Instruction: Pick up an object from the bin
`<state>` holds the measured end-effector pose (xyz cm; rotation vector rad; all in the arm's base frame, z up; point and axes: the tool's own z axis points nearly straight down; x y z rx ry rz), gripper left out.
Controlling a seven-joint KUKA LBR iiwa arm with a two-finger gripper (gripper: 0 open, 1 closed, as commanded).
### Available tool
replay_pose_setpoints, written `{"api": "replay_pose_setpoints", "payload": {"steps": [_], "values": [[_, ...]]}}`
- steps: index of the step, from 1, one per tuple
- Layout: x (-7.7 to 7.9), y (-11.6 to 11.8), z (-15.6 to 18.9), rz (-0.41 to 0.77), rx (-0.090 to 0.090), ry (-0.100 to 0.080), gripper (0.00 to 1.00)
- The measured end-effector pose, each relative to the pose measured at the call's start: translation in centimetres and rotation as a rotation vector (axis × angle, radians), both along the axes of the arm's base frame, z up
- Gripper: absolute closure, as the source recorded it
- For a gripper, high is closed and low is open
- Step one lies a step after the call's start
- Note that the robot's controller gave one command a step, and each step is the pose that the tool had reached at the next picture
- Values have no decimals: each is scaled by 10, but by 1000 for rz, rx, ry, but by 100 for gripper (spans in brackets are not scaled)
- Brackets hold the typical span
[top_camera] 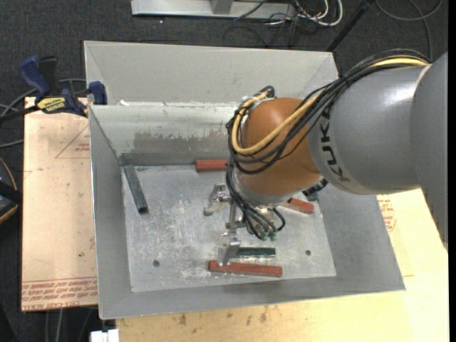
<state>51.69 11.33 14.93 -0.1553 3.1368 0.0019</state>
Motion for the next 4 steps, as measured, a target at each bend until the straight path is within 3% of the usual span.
{"api": "replay_pose_setpoints", "payload": {"steps": [1,2,3,4], "values": [[6,-14,-17,98,0,14,0],[-21,-49,-73,227,2,-7,100],[-21,-49,-73,227,2,-7,100],[8,-54,88,226,0,-7,100]]}}
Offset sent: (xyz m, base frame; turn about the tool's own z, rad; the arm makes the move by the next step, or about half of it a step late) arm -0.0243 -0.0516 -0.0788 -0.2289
